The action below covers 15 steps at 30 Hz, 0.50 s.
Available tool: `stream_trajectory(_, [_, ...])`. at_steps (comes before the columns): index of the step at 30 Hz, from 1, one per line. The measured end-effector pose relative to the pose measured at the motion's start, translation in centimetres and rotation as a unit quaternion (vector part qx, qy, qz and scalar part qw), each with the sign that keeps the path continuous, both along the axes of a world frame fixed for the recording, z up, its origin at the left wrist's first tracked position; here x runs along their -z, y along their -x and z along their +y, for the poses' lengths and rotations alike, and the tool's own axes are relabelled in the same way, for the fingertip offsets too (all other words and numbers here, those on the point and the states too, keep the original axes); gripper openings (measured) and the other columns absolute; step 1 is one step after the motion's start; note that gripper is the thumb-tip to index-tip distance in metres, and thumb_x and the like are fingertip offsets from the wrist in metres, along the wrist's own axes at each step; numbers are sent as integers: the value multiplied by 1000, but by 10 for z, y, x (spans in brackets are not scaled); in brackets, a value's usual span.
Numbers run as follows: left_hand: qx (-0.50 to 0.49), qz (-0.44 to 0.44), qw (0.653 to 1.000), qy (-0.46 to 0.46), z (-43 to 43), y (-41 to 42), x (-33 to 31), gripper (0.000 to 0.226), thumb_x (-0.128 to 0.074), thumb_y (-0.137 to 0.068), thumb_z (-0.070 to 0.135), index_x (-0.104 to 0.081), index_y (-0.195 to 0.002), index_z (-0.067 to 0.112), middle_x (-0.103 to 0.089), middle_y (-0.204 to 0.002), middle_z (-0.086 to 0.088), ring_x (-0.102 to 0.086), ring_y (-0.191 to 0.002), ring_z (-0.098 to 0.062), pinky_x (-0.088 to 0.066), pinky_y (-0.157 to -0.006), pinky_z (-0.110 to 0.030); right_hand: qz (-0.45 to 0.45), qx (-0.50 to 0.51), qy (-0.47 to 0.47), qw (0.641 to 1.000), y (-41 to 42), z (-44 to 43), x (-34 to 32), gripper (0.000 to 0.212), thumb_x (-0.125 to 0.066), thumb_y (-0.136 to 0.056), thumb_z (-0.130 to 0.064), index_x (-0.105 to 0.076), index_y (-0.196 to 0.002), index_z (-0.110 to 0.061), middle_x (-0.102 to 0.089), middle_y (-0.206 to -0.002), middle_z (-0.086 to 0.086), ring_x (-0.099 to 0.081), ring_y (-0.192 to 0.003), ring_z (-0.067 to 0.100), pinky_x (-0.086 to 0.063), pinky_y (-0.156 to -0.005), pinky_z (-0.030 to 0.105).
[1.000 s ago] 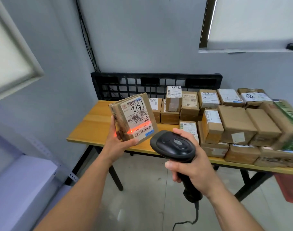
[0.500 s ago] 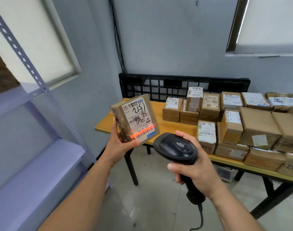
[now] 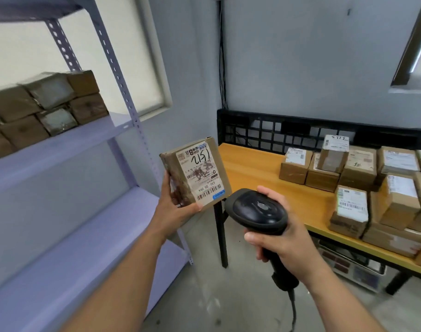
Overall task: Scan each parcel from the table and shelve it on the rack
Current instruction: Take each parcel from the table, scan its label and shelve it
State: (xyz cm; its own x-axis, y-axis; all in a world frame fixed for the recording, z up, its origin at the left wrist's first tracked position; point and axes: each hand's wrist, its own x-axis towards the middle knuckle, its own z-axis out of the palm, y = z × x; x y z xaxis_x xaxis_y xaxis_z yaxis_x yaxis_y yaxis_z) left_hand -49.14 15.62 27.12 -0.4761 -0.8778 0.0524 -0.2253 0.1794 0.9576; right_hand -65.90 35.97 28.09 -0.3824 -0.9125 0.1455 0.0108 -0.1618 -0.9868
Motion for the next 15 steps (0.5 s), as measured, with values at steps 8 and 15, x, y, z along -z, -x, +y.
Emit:
stream_trajectory(8, [-67,0,997,30,-2,-110,-10,107,-80,-77,8,-10,-153,37,-56,-127,-2,-56,-95,4,-43,-58,0,7,-40,37,998,-83,-41,-13,84,-89,-62,-8,-54,-127,-48,-64,-109,22,-60,-51,30,-50,-45,34])
stream_trajectory(15, [-121,9,992,38,-3,-220,-24,105,-81,-76,14,-13,-152,40,-51,-129,3,-56,-99,1,-47,-72,-11,40,-67,59,995,-174,-68,-25,86,-78,-68,14,-55,-127,-44,-65,-105,19,-61,-49,24,-49,-43,35])
